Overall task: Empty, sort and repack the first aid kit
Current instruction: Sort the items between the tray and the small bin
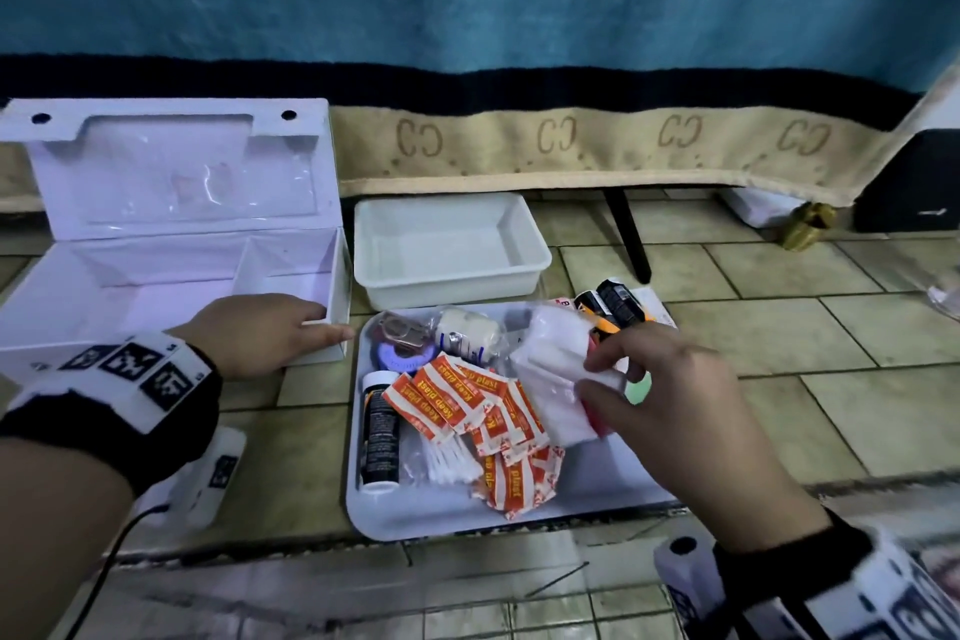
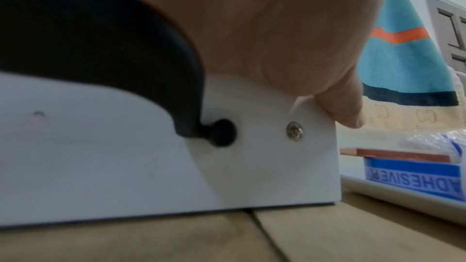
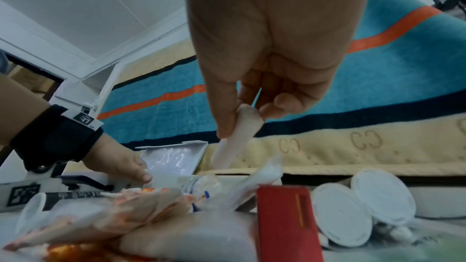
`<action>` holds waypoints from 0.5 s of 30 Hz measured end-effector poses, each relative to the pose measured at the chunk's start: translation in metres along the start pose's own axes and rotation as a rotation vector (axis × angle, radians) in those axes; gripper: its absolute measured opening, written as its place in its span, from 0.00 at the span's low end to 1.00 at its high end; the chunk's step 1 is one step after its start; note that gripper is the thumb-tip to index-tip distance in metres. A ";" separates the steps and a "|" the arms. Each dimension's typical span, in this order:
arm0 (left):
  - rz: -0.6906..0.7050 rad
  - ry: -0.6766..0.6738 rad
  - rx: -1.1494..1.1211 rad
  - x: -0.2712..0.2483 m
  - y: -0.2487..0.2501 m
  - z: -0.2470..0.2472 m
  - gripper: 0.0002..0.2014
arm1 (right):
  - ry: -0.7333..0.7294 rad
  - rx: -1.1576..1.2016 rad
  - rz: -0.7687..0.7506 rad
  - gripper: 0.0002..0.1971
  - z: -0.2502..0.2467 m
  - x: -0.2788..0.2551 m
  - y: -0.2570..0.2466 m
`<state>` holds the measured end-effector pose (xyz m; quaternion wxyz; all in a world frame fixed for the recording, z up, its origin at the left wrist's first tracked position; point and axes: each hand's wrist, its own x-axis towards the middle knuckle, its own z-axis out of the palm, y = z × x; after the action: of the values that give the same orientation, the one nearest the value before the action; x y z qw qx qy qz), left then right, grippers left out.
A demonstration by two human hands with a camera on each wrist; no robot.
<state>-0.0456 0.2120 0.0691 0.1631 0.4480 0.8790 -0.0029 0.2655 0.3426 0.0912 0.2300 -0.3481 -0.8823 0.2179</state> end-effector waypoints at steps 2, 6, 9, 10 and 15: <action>-0.001 0.021 -0.005 -0.001 0.000 0.001 0.27 | -0.034 -0.036 0.002 0.09 -0.001 -0.004 -0.002; 0.025 0.053 -0.028 -0.003 0.000 0.001 0.25 | -0.121 -0.163 -0.006 0.08 0.016 -0.011 -0.001; 0.075 0.124 -0.088 -0.004 -0.001 0.000 0.22 | -0.114 -0.187 0.012 0.06 0.033 -0.008 -0.002; 0.094 0.152 -0.127 -0.005 -0.002 0.001 0.20 | -0.109 -0.173 0.014 0.06 0.037 -0.007 -0.002; 0.178 0.364 -0.205 -0.012 0.000 -0.001 0.21 | -0.052 -0.179 -0.028 0.05 0.047 -0.007 -0.008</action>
<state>-0.0387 0.2026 0.0735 0.0460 0.4980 0.8467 0.1816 0.2399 0.3219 0.0557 0.1779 -0.3491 -0.9087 0.1438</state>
